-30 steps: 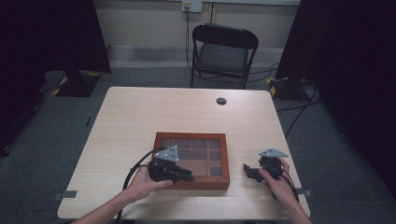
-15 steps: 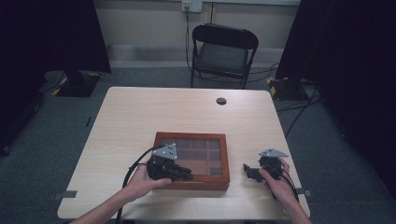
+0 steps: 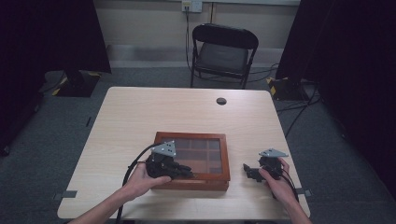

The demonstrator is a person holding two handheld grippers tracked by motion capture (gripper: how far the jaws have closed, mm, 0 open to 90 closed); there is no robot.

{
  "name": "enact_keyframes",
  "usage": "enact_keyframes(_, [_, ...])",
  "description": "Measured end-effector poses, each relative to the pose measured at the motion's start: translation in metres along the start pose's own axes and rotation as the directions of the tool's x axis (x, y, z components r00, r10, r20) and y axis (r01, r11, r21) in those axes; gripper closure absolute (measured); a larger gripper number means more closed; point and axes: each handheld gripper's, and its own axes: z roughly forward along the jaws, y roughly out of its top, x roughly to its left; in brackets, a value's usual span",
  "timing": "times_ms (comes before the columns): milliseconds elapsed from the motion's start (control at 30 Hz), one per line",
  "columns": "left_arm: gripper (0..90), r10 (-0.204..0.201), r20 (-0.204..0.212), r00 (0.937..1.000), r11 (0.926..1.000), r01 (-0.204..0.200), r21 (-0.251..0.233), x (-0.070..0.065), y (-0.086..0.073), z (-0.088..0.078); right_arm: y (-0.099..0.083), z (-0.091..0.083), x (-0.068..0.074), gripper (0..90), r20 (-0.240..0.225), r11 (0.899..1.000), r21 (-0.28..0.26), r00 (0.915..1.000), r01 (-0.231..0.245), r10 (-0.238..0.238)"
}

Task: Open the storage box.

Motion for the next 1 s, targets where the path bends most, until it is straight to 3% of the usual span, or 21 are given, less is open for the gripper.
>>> enact_keyframes(567, [80.7, -0.031, 0.0, 0.9995, 0.9995, 0.031, 0.005, 0.001, 0.013, -0.007, 0.001, 0.001, 0.0, 7.9, -0.001, 1.0, 0.002, 1.0, -0.002, 0.002])
enact_keyframes(1000, [80.9, -0.028, 0.005, 0.9996, 0.9995, 0.028, 0.012, 0.002, 0.021, -0.011, 0.001, 0.001, 0.0, 7.7, -0.002, 1.0, 0.003, 1.0, -0.002, 0.002])
